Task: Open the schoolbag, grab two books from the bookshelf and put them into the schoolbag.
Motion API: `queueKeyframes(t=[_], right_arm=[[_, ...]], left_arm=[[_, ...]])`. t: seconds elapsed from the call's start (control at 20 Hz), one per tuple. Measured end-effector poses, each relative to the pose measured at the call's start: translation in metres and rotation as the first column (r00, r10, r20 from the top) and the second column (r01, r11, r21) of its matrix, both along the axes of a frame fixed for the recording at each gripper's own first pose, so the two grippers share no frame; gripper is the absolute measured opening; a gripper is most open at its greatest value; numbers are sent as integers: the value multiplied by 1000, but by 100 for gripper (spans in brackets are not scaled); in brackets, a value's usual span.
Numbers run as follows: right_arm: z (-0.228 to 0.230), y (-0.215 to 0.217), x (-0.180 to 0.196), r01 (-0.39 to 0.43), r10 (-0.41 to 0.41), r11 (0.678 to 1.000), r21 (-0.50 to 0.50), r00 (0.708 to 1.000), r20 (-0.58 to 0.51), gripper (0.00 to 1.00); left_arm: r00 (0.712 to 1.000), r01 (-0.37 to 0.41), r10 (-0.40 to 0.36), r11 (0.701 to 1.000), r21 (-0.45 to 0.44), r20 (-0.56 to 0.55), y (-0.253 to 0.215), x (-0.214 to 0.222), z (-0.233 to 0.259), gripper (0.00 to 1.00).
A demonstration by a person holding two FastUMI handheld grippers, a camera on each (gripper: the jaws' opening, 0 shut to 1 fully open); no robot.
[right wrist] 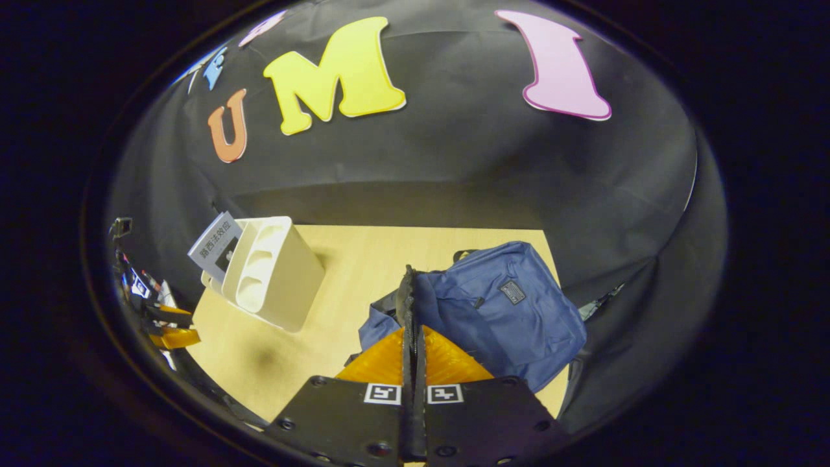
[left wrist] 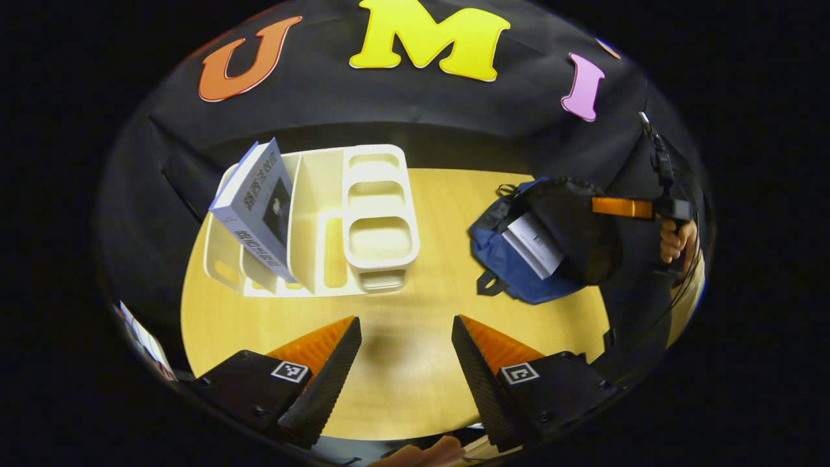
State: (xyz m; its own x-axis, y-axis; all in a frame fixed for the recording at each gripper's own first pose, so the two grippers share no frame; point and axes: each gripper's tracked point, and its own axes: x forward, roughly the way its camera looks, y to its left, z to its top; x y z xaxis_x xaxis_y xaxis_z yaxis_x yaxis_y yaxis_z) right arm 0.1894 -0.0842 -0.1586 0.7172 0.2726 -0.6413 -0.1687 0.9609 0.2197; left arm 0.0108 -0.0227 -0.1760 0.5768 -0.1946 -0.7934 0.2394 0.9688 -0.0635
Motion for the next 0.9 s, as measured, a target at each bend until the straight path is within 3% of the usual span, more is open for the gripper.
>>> queueKeyframes(t=[0.1,0.4,0.9], right_arm=[[1,2,-1,1,-1,1000,2,1000,-3,0],[4,-3,-4,6,-6,1000,-9,1000,-3,0],[6,2,-4,4,-3,1000,12,1000,-26,0]], left_arm=[[998,-40,36,995,90,46,34,6,13,92],[991,-132,128,988,80,47,80,33,43,90],[991,-133,129,969,206,30,132,120,67,86]])
